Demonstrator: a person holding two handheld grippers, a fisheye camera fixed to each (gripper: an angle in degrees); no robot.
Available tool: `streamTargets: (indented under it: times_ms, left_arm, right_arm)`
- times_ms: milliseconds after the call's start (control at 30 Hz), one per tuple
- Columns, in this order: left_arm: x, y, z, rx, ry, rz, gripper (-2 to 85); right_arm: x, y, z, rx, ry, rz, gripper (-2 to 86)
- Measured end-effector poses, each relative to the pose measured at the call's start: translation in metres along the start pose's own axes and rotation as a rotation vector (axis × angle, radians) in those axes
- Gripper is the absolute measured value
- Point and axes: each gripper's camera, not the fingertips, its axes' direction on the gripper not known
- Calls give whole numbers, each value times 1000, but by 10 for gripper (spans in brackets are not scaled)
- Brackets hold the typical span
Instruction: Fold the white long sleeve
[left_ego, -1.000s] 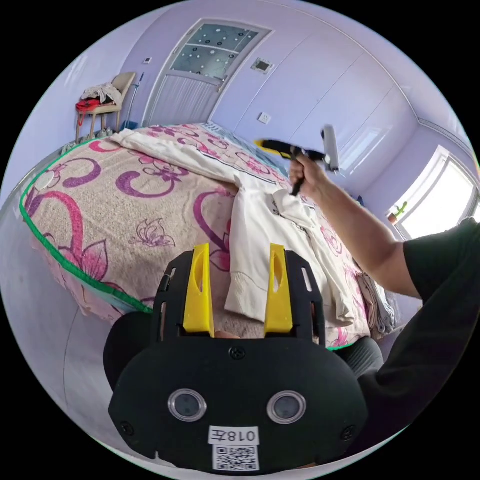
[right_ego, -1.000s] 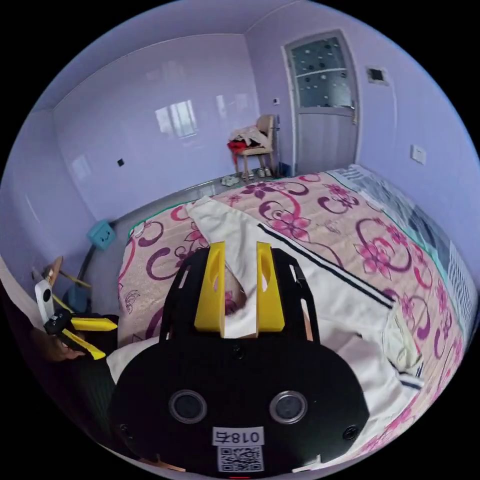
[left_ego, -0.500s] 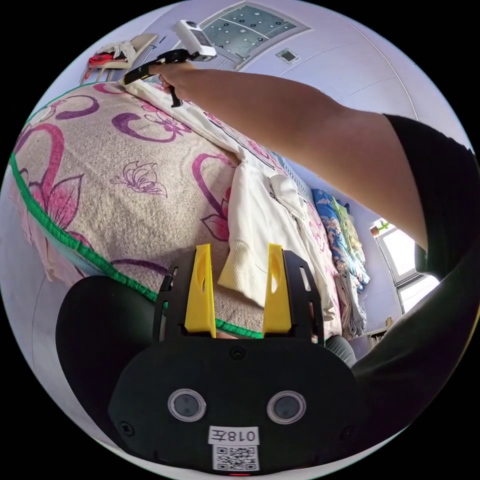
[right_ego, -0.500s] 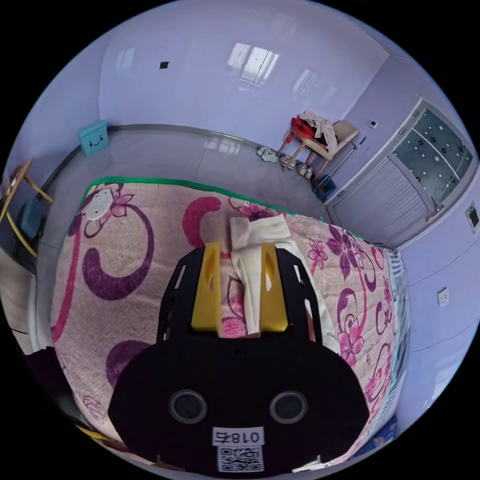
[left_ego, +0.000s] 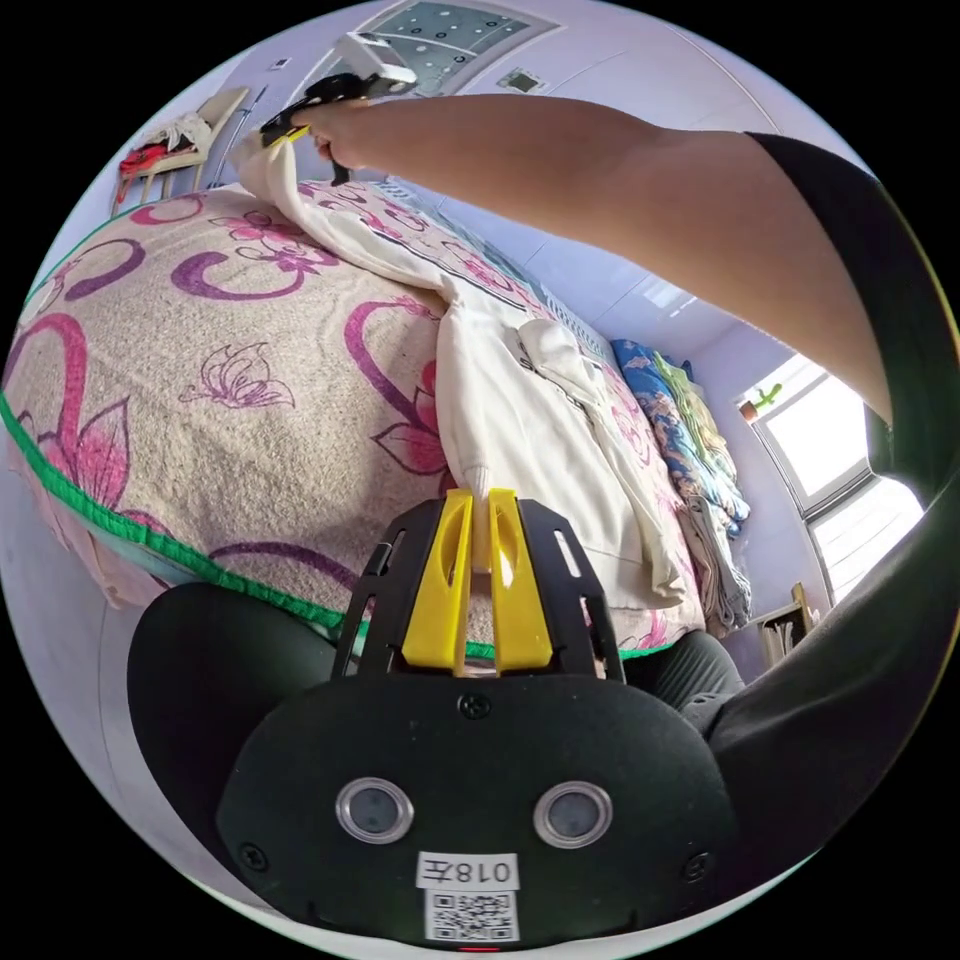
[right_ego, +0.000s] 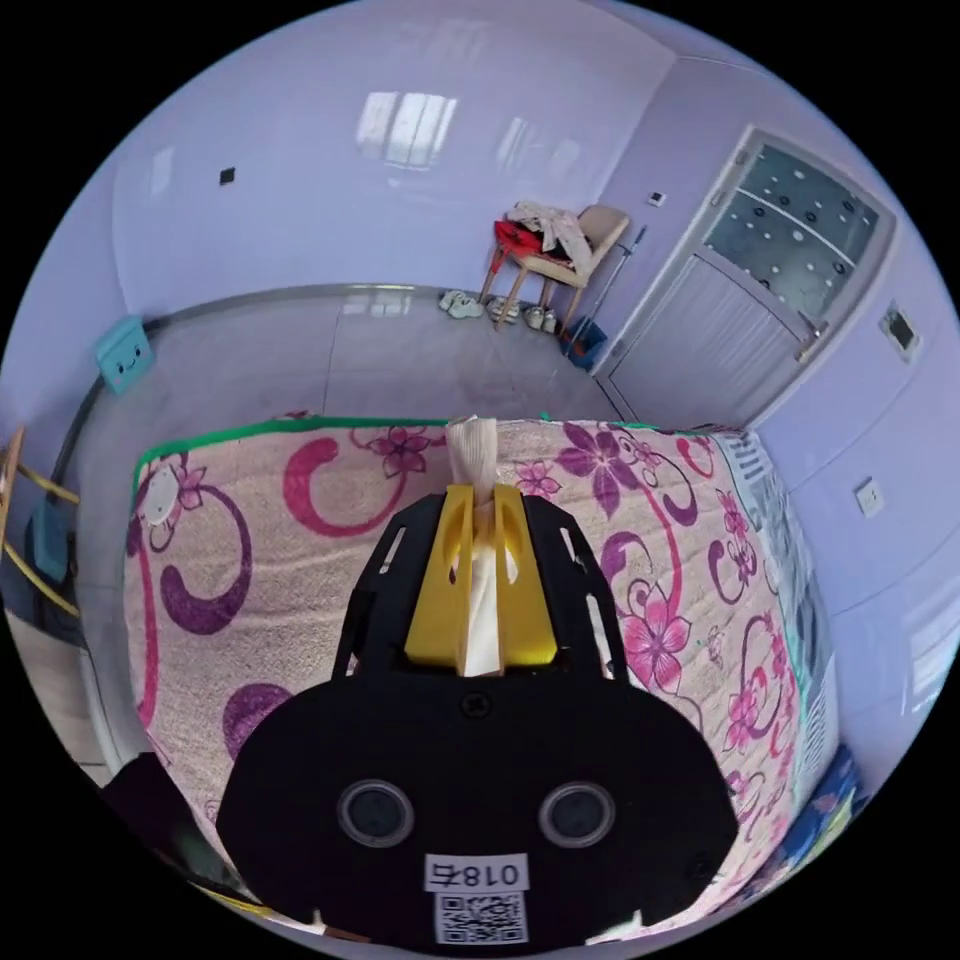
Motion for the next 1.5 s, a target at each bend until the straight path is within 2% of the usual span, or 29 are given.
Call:
streamTargets:
  times_ms: [133,333,400,600,733,800,900,967,1067,1167,1233,1333,1500]
  left_arm:
    - [28,-12,-22,50,-25,94,-2]
    - [107,-46,-59,97,-75,334,-4]
    - [141,-60,-62,67,-84,424,-4]
    - [263,-103,-43,-105,-128,769,-3]
    - [325,-118,2,-289,-181,983,-1]
    - [336,-124,25,-349,-161,998,0]
    - [334,-128,65,-438,-150,966,3]
    - [329,-128,81,-481,-146,921,6]
    - [313,-132,89,-483,-86,816,15]
    - [276,-134,94,-431,56,633,32]
    - [232,-130,104,-410,257,438,60]
    - [179,-117,97,-324,506,258,90]
    - [137,-106,53,-211,478,256,100]
  right_arm:
    - [85,31,-73,104,-48,243,27]
    - [246,148,-236,320,-29,585,26]
    - [303,220,-304,416,5,713,26]
    - [397,434,-442,597,145,995,26]
    - [419,568,-488,679,224,1159,26]
    - [426,650,-492,681,243,1284,26]
    - [428,724,-471,619,234,1391,26]
    - [427,754,-458,659,169,1438,25]
    - [428,769,-446,710,95,1411,25]
    - [432,749,-444,686,77,1298,25]
    - [433,725,-441,669,51,1213,26]
    - [428,666,-433,621,1,1039,26]
    - [385,539,-379,486,-52,777,30]
